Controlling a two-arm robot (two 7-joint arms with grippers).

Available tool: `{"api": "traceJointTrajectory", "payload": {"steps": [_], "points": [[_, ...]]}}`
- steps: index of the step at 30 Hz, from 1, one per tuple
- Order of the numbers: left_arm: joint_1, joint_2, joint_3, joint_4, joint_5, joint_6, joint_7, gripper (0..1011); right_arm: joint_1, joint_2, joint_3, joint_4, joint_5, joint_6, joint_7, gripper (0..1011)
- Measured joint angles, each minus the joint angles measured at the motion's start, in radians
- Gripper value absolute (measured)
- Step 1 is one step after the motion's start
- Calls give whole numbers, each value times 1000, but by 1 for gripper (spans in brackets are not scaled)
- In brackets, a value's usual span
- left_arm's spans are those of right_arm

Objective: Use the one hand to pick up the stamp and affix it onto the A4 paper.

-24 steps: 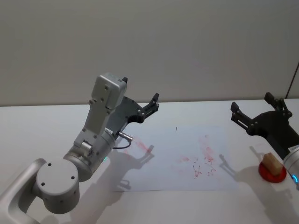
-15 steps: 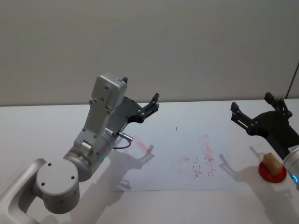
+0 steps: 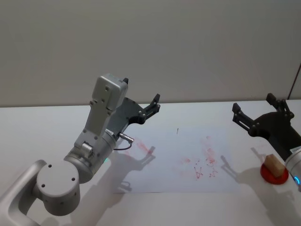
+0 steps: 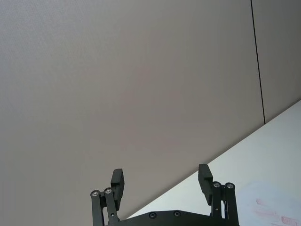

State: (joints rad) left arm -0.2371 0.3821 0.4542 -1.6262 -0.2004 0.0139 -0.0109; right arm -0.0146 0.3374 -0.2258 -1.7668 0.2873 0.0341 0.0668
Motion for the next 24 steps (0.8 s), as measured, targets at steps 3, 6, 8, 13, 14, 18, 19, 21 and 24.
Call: {"api": "traceJointTrajectory", "payload": {"steps": [3,6,8,13,14,18,19,21,24], "points": [[0,0,0,0,0,0,0,1001,0,0,0,0,0,0,0,1001],[0,0,0,0,0,0,0,1001,0,0,0,0,0,0,0,1001],[0,0,0,0,0,0,0,1001,0,0,0,0,0,0,0,1001],[0,0,0,0,0,0,0,1001,0,0,0,0,0,0,0,1001],[0,0,0,0,0,0,0,1001,0,0,0,0,0,0,0,1001],[0,0,0,0,0,0,0,1001,0,0,0,0,0,0,0,1001],[0,0,0,0,0,0,0,1001,0,0,0,0,0,0,0,1001],[0,0,0,0,0,0,0,1001,0,0,0,0,0,0,0,1001],[0,0,0,0,0,0,0,1001,0,0,0,0,0,0,0,1001]]}}
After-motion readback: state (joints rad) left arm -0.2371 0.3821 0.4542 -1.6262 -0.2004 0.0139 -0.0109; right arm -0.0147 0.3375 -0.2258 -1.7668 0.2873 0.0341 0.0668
